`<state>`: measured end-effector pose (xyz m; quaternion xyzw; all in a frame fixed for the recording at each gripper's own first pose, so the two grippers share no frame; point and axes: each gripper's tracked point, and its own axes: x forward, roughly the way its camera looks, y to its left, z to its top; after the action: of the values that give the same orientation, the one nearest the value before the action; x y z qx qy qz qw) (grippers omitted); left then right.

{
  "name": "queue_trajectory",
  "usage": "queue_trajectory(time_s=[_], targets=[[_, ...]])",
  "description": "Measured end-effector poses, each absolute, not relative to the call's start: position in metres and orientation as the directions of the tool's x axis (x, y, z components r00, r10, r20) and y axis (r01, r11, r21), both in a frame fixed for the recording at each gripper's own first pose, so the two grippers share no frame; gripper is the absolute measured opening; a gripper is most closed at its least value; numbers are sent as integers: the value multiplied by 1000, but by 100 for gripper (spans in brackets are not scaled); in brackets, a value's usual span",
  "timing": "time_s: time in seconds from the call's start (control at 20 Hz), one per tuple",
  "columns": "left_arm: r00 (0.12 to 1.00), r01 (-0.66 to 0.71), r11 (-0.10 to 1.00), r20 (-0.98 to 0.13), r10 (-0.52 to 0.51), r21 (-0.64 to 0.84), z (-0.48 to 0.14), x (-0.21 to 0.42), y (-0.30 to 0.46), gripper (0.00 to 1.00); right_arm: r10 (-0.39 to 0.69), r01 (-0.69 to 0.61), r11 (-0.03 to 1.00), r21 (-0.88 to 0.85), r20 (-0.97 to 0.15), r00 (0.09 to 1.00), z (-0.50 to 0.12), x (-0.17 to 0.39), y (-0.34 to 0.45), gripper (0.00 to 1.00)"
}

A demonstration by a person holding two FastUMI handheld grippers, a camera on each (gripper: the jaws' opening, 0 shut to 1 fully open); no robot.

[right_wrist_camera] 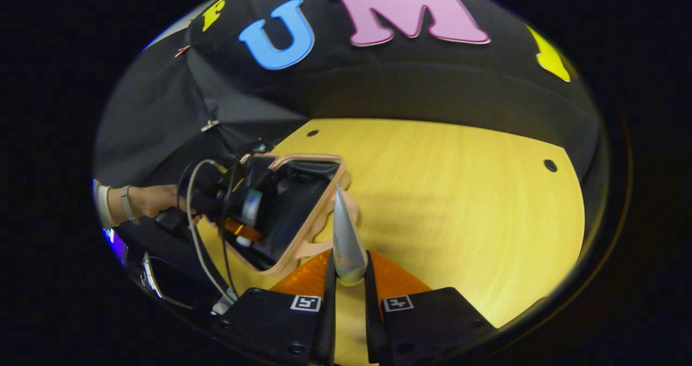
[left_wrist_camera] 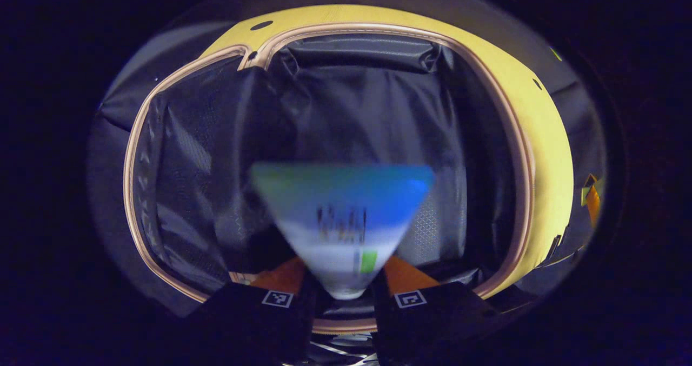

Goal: First open the suitcase, pack the skin care products into it, and then close the suitcase.

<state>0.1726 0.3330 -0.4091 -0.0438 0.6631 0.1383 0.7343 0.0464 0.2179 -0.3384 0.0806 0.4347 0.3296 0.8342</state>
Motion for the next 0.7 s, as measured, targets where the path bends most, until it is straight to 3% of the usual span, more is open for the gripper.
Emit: queue_trajectory(time_s=[0.25, 0.35, 0.4, 0.45, 0.5, 0.55, 0.7], targets=[[219, -158, 983, -967, 129, 95, -382, 174, 329, 58, 686, -465, 707, 533, -677, 266, -334, 24, 297, 27], [300, -164, 985, -949, 95, 47, -364, 171, 327, 57, 688, -453, 699, 553, -694, 214, -340, 22, 329, 27], [342, -176, 984, -937, 74, 13, -350, 169, 325, 61, 683, -438, 700, 564, -707, 182, -347, 19, 344, 27], [383, -188, 982, -922, 55, -19, -336, 165, 327, 54, 680, -417, 701, 578, -718, 149, -354, 18, 360, 27], [421, -198, 979, -906, 43, -45, -322, 162, 332, 55, 674, -391, 706, 590, -730, 114, -362, 14, 375, 26], [453, -204, 976, -891, 28, -73, -310, 159, 338, 57, 671, -371, 707, 601, -737, 84, -370, 11, 391, 27], [517, -218, 974, -854, 58, -66, -286, 143, 374, 77, 572, -298, 778, 553, -820, -27, -412, -1, 413, 27]])
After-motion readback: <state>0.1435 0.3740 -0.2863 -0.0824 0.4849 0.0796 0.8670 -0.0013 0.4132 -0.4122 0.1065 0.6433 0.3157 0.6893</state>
